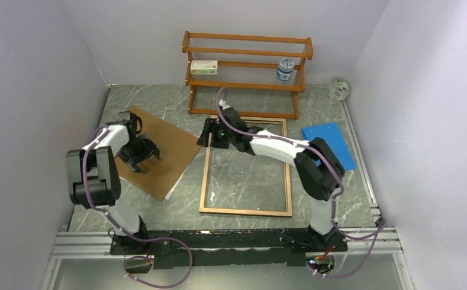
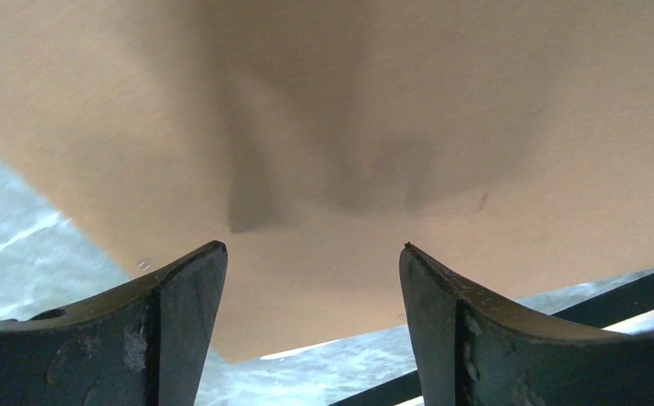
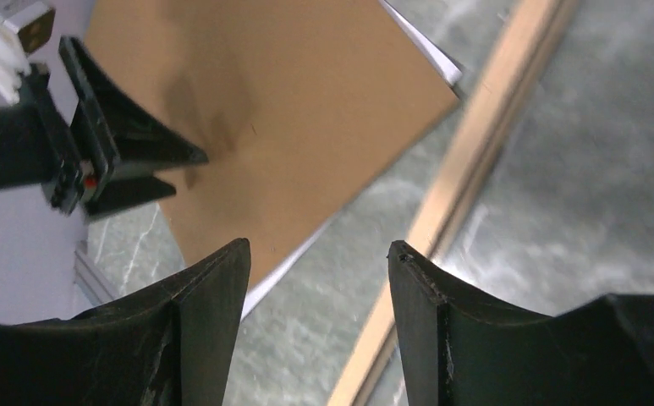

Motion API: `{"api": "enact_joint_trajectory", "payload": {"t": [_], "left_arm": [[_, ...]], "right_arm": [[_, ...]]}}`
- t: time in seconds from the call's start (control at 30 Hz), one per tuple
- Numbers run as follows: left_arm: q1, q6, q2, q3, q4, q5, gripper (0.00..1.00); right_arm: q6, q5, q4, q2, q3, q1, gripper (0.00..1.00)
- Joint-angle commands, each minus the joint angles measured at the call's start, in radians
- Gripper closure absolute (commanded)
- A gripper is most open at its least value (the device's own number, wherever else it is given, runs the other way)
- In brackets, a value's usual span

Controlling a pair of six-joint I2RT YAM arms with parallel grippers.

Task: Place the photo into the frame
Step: Pick up the photo frame item at the center of the board.

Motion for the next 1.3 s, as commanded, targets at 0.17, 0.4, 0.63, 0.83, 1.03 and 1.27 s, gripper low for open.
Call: {"api": "enact_joint_trajectory", "payload": {"t": [0.17,0.4,0.63,0.83,1.03,1.27], "left_arm": [[0.145,-0.117,-0.292,-0.220,-0.023,-0.034,0.15],[0.192,-0.158,-0.378,-0.331,-0.038,-0.015,0.08],[0.223,-0.156,-0.319,-0.366,-0.012,0.075,0.07],[0.242,-0.140,-0.296,-0.381,0.049,0.160,0.11],[0.249,-0.123,-0.269,-0.365,0.064,0.192,0.15],[0.257,-0.124,-0.244,-0.363,0.043,0.154,0.13]], "right_arm": [[-0.243,0.007,-0.019,0.271,0.349,0.024,0.35],[-0.357,-0.003,-0.105,0.435,0.553,0.025,0.35],[-0.411,0.014,-0.165,0.548,0.682,0.024,0.35],[-0.424,-0.048,-0.229,0.628,0.781,0.022,0.35],[-0.429,-0.057,-0.233,0.642,0.780,0.019,0.34],[-0.447,-0.009,-0.287,0.687,0.827,0.015,0.27]]}}
